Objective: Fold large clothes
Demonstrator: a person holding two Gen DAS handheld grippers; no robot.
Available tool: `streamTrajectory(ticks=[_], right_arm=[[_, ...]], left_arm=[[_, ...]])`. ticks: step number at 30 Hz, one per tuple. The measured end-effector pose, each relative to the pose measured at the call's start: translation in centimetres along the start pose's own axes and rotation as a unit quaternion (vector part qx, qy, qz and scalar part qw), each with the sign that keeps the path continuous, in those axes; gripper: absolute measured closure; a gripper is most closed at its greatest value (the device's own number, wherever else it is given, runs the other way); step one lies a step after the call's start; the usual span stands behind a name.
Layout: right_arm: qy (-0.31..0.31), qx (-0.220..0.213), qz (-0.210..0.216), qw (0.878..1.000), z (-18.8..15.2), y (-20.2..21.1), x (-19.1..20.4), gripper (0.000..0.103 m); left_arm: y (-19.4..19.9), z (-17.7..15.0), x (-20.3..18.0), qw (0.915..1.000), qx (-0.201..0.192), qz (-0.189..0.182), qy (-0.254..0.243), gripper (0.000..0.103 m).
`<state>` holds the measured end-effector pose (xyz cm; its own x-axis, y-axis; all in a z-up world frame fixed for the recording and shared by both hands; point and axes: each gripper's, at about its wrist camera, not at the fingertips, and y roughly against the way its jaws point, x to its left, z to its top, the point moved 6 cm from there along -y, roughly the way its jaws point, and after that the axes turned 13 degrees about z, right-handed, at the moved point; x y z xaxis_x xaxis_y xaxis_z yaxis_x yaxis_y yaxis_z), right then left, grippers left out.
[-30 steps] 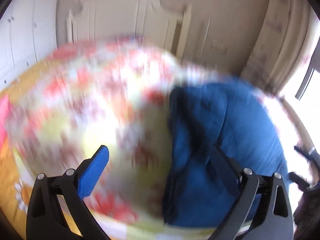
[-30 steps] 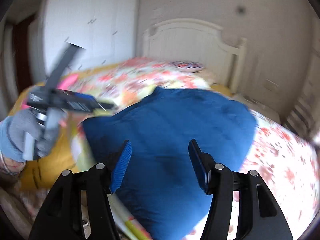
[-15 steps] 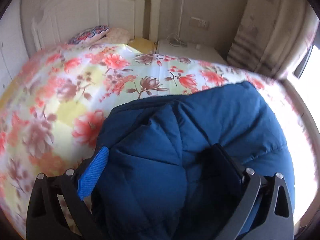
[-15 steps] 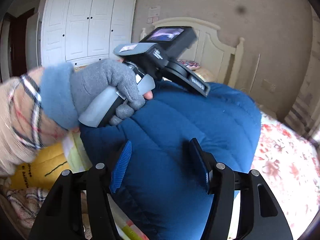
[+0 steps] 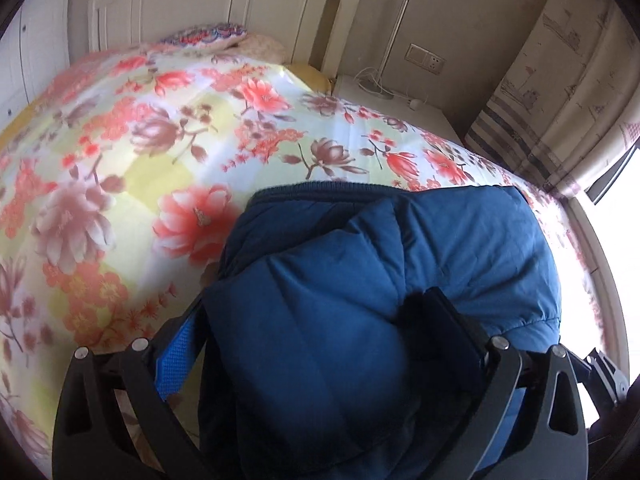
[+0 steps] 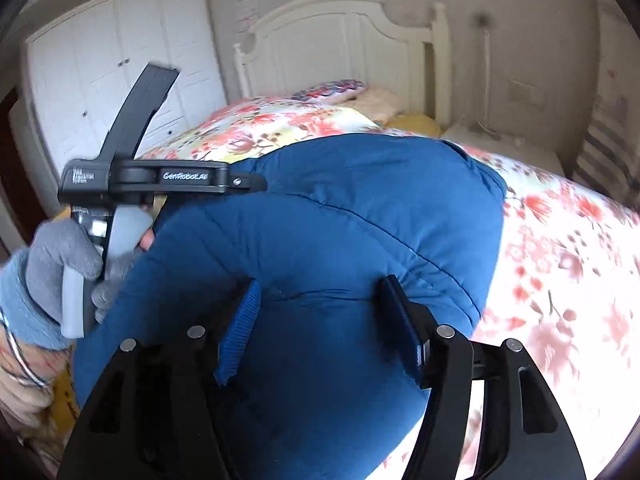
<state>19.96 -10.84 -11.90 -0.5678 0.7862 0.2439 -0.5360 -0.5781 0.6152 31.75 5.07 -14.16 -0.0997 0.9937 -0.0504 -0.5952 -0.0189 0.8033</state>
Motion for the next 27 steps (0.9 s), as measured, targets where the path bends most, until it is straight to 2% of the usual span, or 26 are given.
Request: streamTrajectory(ticks=[1, 3, 5, 6, 9, 12, 14, 15, 17, 19, 23, 25, 26, 27], right_arm=[[0.002, 0.004, -0.013, 1.0, -0.1, 0.6, 0.7, 0.043], [0.006, 0.001, -0.011, 1.0, -0.8, 2.0, 2.1, 0.042], [0.003, -0.003, 0.013, 1.0, -2.3, 3.4, 2.9, 0.029], [-0.011, -0.004, 0.031, 0.999, -3.6, 4.2, 2.9, 0.01], [-0.083, -0.019, 0.081, 0.993, -6.3, 6.4, 2.0, 0.008], [-0.183, -0.03, 0.14, 0.973, -8.7, 6.8, 0.1, 0.008], [-0.225, -0.027, 0.172, 0.959, -9.5, 6.2, -1.0, 0.008], [-0.233, -0.028, 0.187, 0.954, -9.5, 6.0, -1.1, 0.008], [-0.227, -0.018, 0.203, 0.952, -9.2, 5.2, -0.8, 0.008], [-0.216, -0.008, 0.21, 0.954, -9.1, 4.5, -0.1, 0.004], [-0.211, -0.002, 0.212, 0.954, -9.0, 4.0, 0.3, 0.004], [-0.216, -0.003, 0.22, 0.951, -8.5, 3.4, -0.5, 0.004], [-0.218, -0.006, 0.224, 0.95, -8.6, 3.4, -0.4, 0.004], [-0.218, -0.011, 0.227, 0.949, -8.5, 3.2, -0.7, 0.004]], left_arm=[[0.2, -0.1, 0.2, 1.0, -0.002, 0.007, -0.001, 0.002], [1.6, -0.4, 0.8, 0.9996, -0.014, 0.024, 0.001, 0.002], [3.5, -1.3, 1.7, 0.9994, -0.032, 0.015, 0.003, 0.002], [4.2, -1.9, 2.1, 0.9993, -0.035, 0.013, 0.004, 0.002], [5.6, -4.2, 3.5, 0.9996, -0.021, -0.022, 0.0, 0.002], [5.8, -6.4, 4.7, 0.9975, 0.01, -0.069, 0.009, 0.002], [5.3, -7.6, 5.4, 0.9926, 0.037, -0.112, 0.027, 0.002], [4.8, -8.3, 5.6, 0.9875, 0.057, -0.141, 0.041, 0.002], [4.2, -9.0, 5.9, 0.9764, 0.086, -0.189, 0.061, 0.002], [3.3, -9.8, 6.3, 0.9568, 0.119, -0.25, 0.088, 0.002], [3.6, -10.2, 5.6, 0.9523, 0.133, -0.27, 0.053, 0.002], [3.6, -10.4, 4.8, 0.9464, 0.142, -0.287, 0.045, 0.002], [3.5, -10.4, 4.5, 0.9403, 0.144, -0.304, 0.05, 0.002], [3.5, -10.3, 4.2, 0.939, 0.14, -0.311, 0.047, 0.002]])
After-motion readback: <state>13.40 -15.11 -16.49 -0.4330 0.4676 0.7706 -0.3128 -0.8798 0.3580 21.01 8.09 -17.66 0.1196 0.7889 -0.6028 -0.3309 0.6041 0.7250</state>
